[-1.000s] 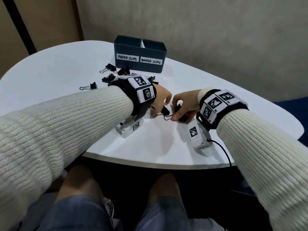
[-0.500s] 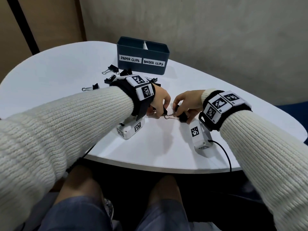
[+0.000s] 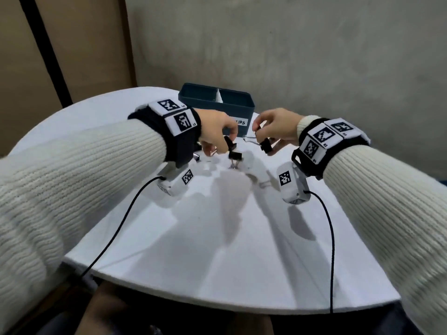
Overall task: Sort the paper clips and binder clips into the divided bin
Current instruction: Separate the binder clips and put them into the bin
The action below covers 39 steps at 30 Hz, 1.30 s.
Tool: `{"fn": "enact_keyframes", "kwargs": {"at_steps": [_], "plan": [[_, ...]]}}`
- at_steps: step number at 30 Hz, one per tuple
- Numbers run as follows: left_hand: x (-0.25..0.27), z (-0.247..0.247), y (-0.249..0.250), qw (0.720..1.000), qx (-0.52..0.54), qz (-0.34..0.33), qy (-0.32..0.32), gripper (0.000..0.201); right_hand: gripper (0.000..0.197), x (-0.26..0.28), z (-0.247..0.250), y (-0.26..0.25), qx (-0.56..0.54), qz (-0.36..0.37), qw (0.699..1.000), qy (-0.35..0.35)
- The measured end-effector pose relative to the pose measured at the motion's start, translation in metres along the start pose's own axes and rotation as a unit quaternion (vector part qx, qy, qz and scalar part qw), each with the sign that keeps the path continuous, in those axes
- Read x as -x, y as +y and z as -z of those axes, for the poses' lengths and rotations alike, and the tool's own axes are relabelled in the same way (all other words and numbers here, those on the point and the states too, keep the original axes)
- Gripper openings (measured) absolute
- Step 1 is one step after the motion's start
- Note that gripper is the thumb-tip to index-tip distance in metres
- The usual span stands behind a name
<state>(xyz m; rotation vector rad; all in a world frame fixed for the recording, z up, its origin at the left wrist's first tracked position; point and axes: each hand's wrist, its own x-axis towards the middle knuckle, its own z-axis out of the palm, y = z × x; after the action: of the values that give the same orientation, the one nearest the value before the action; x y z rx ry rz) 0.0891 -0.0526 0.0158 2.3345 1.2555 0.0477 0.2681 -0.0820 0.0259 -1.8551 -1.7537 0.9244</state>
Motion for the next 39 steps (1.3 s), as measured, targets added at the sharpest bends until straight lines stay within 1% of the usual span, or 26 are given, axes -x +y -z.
{"fn": "enact_keyframes", "kwargs": {"at_steps": [2, 4, 6, 7, 9, 11, 13, 14, 16, 19, 21, 22, 23, 24, 25, 26, 27, 28, 29, 30, 31, 33, 34, 35, 37, 39], "plan": [[-0.013, 0.032, -0.004, 0.999, 0.018, -0.018, 0.046, 0.027, 0.024, -0.024, 0.017, -0.021, -0.124, 0.035, 0.991, 0.044], [-0.031, 0.060, -0.009, 0.995, 0.032, -0.029, 0.086, 0.028, 0.024, -0.054, 0.028, -0.038, -0.227, 0.057, 0.967, 0.103], [-0.054, 0.083, -0.015, 0.992, 0.049, -0.034, 0.115, 0.029, 0.021, -0.086, 0.030, -0.049, -0.257, 0.068, 0.950, 0.162], [-0.066, 0.090, -0.017, 0.990, 0.050, -0.034, 0.127, 0.028, 0.018, -0.104, 0.029, -0.050, -0.249, 0.068, 0.948, 0.188], [-0.091, 0.101, -0.021, 0.988, 0.033, -0.029, 0.151, 0.026, 0.017, -0.134, 0.025, -0.047, -0.203, 0.049, 0.955, 0.211], [-0.113, 0.104, -0.023, 0.986, 0.015, -0.025, 0.162, 0.026, 0.020, -0.159, 0.021, -0.038, -0.139, 0.015, 0.970, 0.198], [-0.130, 0.102, -0.024, 0.986, -0.003, -0.022, 0.166, 0.026, 0.015, -0.175, 0.017, -0.030, -0.036, 0.004, 0.986, 0.163], [-0.136, 0.100, -0.024, 0.985, -0.013, -0.020, 0.171, 0.026, 0.021, -0.178, 0.016, -0.027, 0.005, 0.002, 0.987, 0.159], [-0.145, 0.093, -0.023, 0.985, -0.023, -0.020, 0.169, 0.029, 0.032, -0.178, 0.018, -0.025, 0.037, 0.004, 0.981, 0.189], [-0.147, 0.082, -0.020, 0.984, -0.090, -0.023, 0.150, 0.048, 0.030, -0.166, 0.023, -0.023, 0.088, 0.006, 0.967, 0.241], [-0.133, 0.081, -0.018, 0.980, -0.107, -0.039, 0.164, 0.052, 0.024, -0.150, 0.022, -0.021, 0.113, 0.014, 0.958, 0.263], [-0.122, 0.079, -0.019, 0.980, -0.099, -0.045, 0.167, 0.047, 0.020, -0.139, 0.020, -0.022, 0.119, 0.014, 0.959, 0.256], [-0.110, 0.076, -0.022, 0.983, -0.084, -0.050, 0.155, 0.040, 0.014, -0.127, 0.016, -0.023, 0.124, 0.012, 0.967, 0.223], [-0.098, 0.072, -0.027, 0.990, -0.059, -0.047, 0.121, 0.034, 0.010, -0.115, 0.012, -0.026, 0.141, 0.000, 0.979, 0.150], [-0.087, 0.066, -0.032, 0.997, -0.031, -0.035, 0.063, 0.032, 0.017, -0.104, 0.006, -0.028, 0.176, -0.015, 0.983, 0.056], [-0.074, 0.057, -0.036, 1.000, -0.020, -0.015, -0.009, 0.037, 0.037, -0.093, -0.001, -0.030, 0.237, -0.034, 0.970, -0.050], [-0.066, 0.050, -0.040, 0.996, -0.047, 0.011, -0.076, 0.048, 0.060, -0.085, -0.008, -0.033, 0.308, -0.053, 0.939, -0.141], [-0.059, 0.043, -0.043, 0.985, -0.107, 0.039, -0.127, 0.066, 0.079, -0.077, -0.018, -0.036, 0.368, -0.067, 0.906, -0.199], [-0.055, 0.038, -0.046, 0.971, -0.171, 0.060, -0.156, 0.084, 0.090, -0.072, -0.026, -0.039, 0.407, -0.068, 0.883, -0.223], [-0.051, 0.032, -0.048, 0.957, -0.223, 0.074, -0.170, 0.098, 0.095, -0.071, -0.035, -0.040, 0.421, -0.067, 0.875, -0.228], [-0.046, 0.026, -0.052, 0.948, -0.254, 0.084, -0.171, 0.107, 0.095, -0.068, -0.044, -0.039, 0.424, -0.062, 0.875, -0.224], [-0.044, 0.017, -0.062, 0.943, -0.281, 0.090, -0.152, 0.115, 0.085, -0.069, -0.057, -0.033, 0.422, -0.040, 0.885, -0.193], [-0.043, 0.013, -0.066, 0.946, -0.281, 0.087, -0.137, 0.114, 0.076, -0.071, -0.060, -0.029, 0.406, -0.030, 0.897, -0.172], [-0.042, 0.010, -0.070, 0.951, -0.272, 0.085, -0.121, 0.110, 0.069, -0.073, -0.063, -0.024, 0.365, -0.034, 0.917, -0.159], [-0.036, 0.009, -0.073, 0.965, -0.231, 0.085, -0.090, 0.095, 0.062, -0.072, -0.066, -0.021, 0.276, -0.061, 0.946, -0.159], [-0.029, 0.008, -0.074, 0.975, -0.191, 0.084, -0.073, 0.081, 0.062, -0.070, -0.066, -0.021, 0.263, -0.071, 0.951, -0.148]]}}
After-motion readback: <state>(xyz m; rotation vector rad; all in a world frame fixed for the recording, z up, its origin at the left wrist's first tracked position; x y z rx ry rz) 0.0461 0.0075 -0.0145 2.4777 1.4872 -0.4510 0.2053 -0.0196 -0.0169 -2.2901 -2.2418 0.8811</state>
